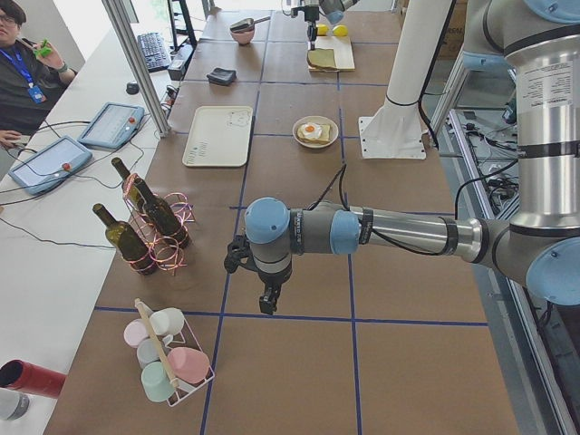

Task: Make sandwich and place on tray
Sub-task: 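Lift the bread slice with the right gripper and carry it over the plate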

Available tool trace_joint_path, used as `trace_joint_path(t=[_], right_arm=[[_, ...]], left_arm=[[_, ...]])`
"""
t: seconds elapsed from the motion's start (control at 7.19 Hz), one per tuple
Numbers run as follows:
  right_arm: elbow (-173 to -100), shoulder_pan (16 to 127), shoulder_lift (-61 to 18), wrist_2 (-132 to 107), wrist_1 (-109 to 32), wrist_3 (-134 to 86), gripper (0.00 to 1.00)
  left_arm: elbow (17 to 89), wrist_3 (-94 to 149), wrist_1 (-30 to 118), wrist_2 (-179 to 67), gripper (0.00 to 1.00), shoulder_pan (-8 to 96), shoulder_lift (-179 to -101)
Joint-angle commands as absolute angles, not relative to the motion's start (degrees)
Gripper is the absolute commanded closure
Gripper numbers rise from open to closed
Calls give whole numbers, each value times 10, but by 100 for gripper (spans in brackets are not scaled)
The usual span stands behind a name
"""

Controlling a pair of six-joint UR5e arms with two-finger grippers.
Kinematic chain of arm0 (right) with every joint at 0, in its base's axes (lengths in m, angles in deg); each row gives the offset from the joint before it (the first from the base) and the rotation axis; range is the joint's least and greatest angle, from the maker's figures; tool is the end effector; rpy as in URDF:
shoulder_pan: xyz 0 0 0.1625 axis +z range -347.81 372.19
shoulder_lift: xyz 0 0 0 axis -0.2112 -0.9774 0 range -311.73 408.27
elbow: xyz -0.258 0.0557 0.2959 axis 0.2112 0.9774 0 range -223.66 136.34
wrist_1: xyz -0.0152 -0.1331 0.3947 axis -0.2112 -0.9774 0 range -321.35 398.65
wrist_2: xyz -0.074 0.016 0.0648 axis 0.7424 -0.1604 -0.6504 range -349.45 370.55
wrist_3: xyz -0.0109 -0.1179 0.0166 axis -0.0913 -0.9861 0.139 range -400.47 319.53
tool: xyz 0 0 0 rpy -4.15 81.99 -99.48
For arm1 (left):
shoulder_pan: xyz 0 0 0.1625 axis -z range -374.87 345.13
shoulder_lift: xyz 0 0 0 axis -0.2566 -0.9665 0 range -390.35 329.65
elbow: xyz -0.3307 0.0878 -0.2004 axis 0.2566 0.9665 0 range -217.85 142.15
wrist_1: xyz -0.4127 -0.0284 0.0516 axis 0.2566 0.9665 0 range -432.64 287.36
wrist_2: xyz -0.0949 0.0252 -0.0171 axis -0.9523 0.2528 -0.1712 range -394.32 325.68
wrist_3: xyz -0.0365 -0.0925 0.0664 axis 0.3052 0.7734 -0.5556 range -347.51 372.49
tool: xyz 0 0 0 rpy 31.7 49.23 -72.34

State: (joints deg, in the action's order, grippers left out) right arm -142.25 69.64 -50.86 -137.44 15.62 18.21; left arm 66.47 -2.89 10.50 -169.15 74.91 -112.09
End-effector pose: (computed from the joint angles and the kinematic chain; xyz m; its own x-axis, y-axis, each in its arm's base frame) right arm -0.2044 -0.3796 0.4917 0.1987 -0.2009 0.9593 0.0873 0.9785 0.1868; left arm -0.0473 -0.4344 0.5994 0.6829 0.2584 -0.6833 -0.1918 0.9660 0.1736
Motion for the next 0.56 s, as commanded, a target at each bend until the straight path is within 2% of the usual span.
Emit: trace_joint_path(t=[0.0, 0.42], right_arm=[[-1404, 684, -396, -1363, 141, 289, 100], [-1404, 604, -284, -1275, 96, 370, 100]], left_arm=[[665, -29, 104, -1691, 0, 750, -1121], [665, -29, 105, -1691, 0, 750, -1121]])
